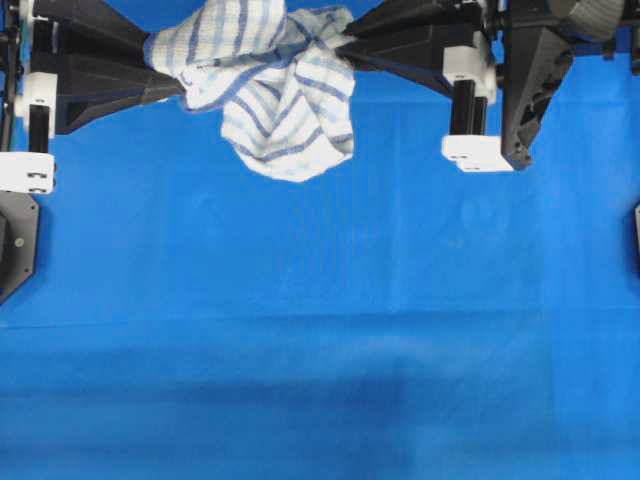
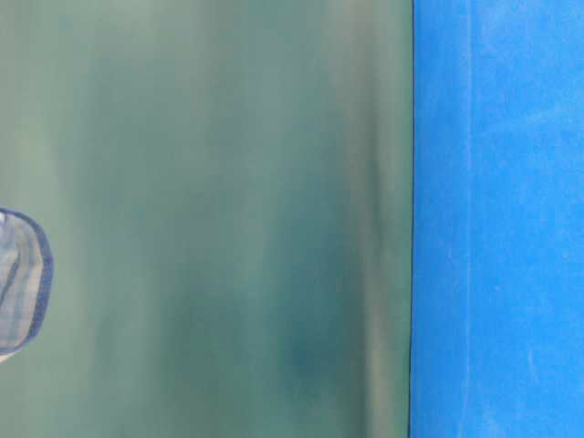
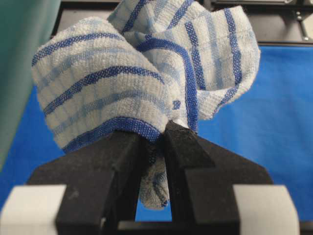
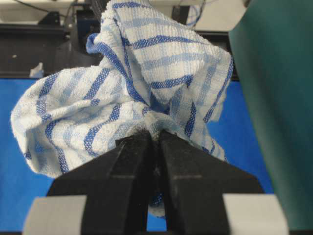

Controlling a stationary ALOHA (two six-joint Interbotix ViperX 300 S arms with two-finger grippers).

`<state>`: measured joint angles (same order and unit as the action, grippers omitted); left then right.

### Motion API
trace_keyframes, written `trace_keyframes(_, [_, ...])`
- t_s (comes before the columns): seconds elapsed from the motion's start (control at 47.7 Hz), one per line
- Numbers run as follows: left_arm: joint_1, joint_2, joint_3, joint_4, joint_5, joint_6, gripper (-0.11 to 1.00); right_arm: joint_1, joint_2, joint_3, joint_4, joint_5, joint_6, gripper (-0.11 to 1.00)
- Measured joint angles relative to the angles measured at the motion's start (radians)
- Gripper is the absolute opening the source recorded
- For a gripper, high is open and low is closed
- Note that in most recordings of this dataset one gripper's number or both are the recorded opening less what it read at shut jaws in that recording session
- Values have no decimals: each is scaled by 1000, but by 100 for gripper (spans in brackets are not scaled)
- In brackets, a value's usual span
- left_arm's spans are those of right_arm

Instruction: Lift the towel with both arms.

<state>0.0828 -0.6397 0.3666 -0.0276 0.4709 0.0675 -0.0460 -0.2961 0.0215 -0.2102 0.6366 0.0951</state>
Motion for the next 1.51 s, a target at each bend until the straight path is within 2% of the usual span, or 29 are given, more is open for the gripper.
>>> trace_keyframes(0.231, [0,9,-2,-2,5,5,10,-2,-2,0,0,8,-3,7])
trace_keyframes(0.419, [2,11,-2,0,2,37,10,-2,-3,0,0,8,-5,9])
trace_keyframes(0.461, [0,11,0,0,2,48,10,-3,-5,2,0,8,-5,14])
trace_keyframes(0.503, [0,11,-2,0,2,52,12,-3,-6,0,0,9,-5,28])
trace_keyframes(0.566, [-2,9,0,0,0,55,26,-3,-8,0,-2,12,-8,46])
trace_keyframes(0.65, [-3,11,-2,0,-11,55,53,-3,-8,0,-5,21,-11,65])
trace_keyframes(0.692, [-3,11,0,0,-18,54,65,-3,-8,0,-11,25,-12,67])
trace_keyframes(0.734, [-5,11,0,0,-26,54,77,-3,-8,2,-17,26,-12,63])
trace_keyframes(0.797, [-5,11,3,0,-32,54,89,-3,-8,0,-18,28,-11,61])
trace_keyframes(0.902, [-3,11,20,0,-40,52,82,-3,-8,8,-18,28,-11,62])
trace_keyframes(1.028, [-5,21,72,0,-63,49,86,-3,-11,60,-20,23,-5,62])
trace_keyframes(1.174, [-5,49,175,0,-132,46,88,-3,-11,167,-18,-29,20,62])
trace_keyframes(1.384, [-5,87,337,-2,-261,46,88,-3,-9,336,-20,-164,77,62])
trace_keyframes(1.51, [-6,120,413,0,-296,41,88,-3,11,423,-17,-249,121,62])
